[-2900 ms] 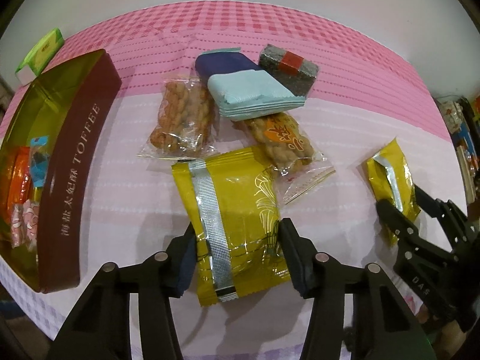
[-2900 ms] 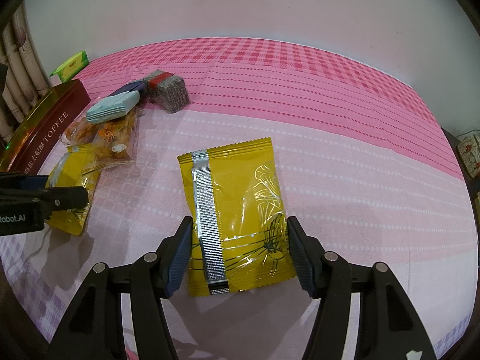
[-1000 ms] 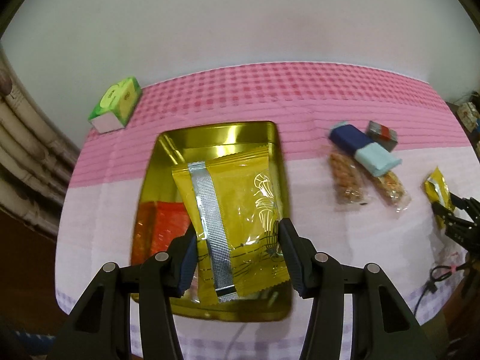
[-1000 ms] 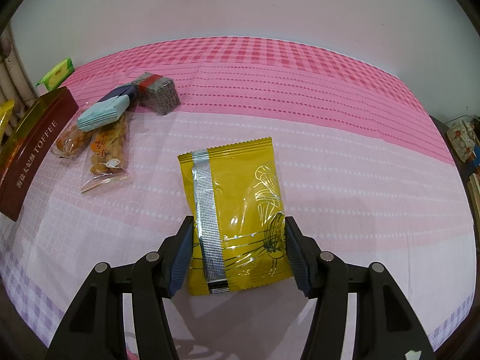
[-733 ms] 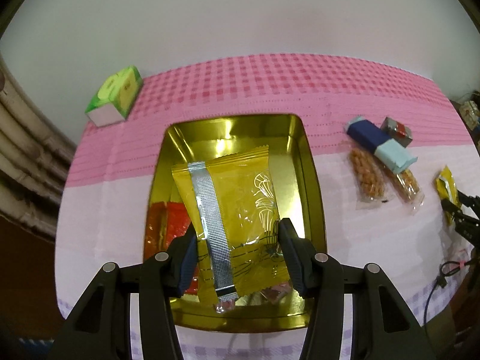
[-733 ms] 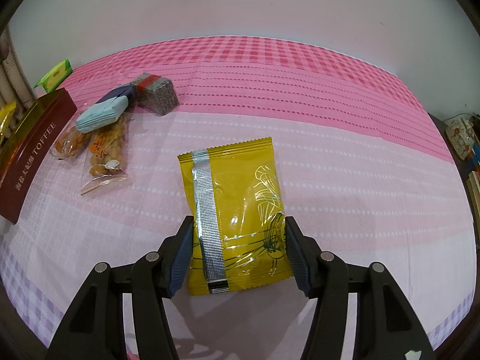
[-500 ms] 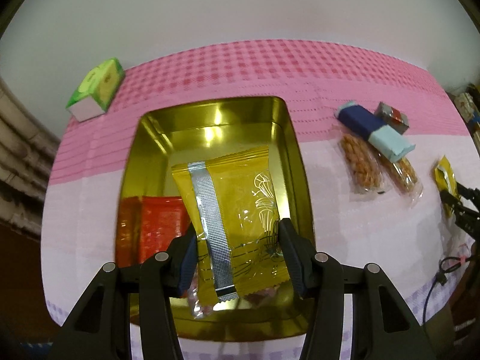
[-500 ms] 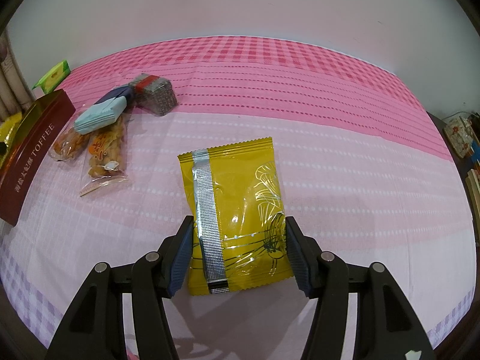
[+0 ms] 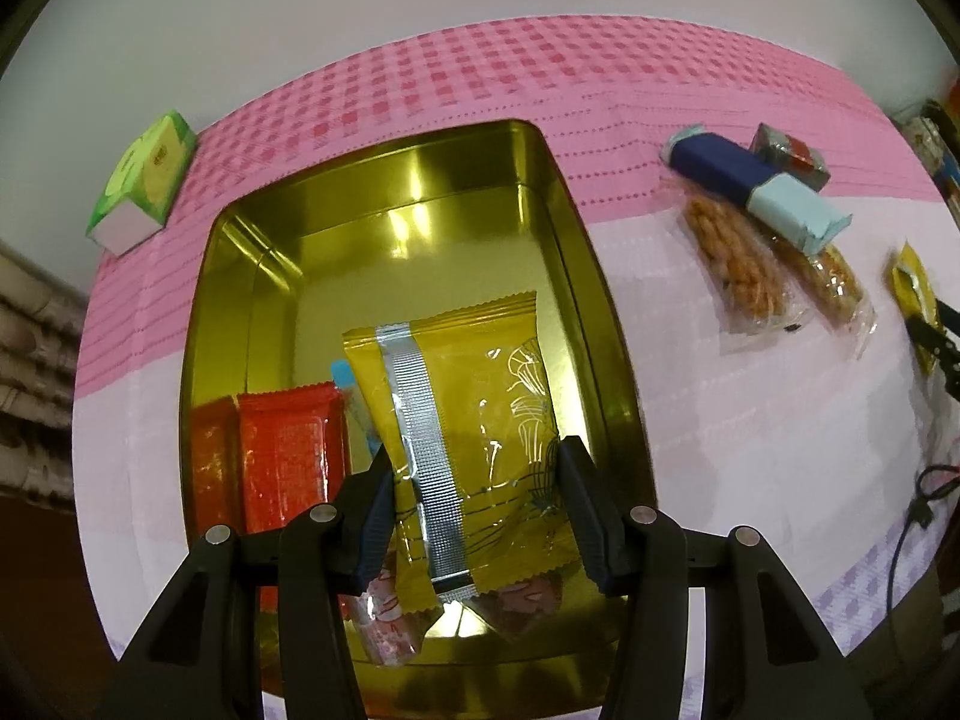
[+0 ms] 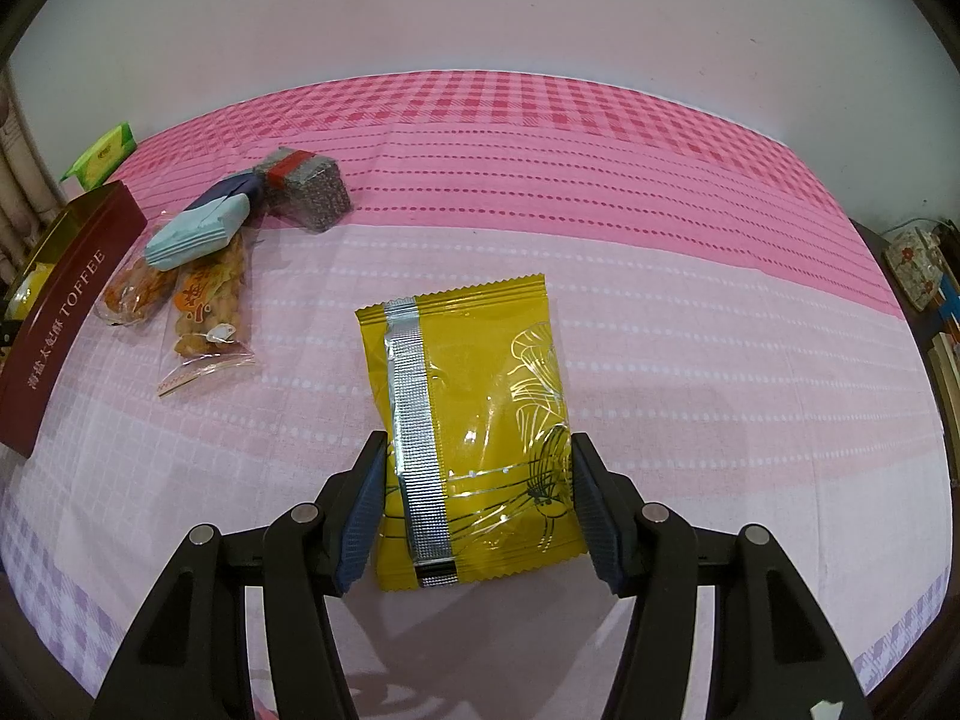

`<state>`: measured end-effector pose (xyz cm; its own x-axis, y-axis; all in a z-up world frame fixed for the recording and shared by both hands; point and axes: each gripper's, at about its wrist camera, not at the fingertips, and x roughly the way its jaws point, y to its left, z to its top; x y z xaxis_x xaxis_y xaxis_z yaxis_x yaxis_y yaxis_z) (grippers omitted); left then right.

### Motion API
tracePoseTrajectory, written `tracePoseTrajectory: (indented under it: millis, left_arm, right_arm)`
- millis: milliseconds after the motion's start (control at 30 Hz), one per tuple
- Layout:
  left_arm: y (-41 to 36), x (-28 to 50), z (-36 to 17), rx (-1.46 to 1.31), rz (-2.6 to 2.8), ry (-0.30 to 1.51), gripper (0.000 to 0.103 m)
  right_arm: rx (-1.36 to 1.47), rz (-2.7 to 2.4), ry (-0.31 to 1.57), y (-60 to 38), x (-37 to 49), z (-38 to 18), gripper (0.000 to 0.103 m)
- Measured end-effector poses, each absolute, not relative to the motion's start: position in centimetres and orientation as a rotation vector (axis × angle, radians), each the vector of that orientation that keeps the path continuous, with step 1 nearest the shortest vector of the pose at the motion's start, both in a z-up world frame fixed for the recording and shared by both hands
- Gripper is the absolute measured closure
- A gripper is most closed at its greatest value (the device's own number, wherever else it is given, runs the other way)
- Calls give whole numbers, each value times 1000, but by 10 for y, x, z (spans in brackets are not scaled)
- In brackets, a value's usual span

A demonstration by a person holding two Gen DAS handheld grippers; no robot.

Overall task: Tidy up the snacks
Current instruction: 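Carry the yellow packet over the tray and open the left gripper, then carry the large yellow packet over the tray with the right gripper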

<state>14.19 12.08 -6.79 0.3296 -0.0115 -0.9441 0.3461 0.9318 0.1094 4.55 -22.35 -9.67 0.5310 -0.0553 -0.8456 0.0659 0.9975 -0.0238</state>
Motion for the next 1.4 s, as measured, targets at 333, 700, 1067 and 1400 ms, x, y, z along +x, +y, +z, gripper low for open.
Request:
tracePoseTrajectory:
  millis: [333,700,1067,1400]
  left_arm:
    - [125,142,-63,269,-222,1214,40]
    - [146,117,-27,188,-172,1118,31]
    - [210,88,-8,99,52,1006,29]
    - [243,66,-12,46,98,1002,28]
  right_arm:
    - [14,-75,1012,-225,45,-97,49]
    - [15,-85,1024,-221,45,-95,51]
    - [14,-137,1017,-204,42,-82,53]
    - [23,-11,950,-129,48,-28,53]
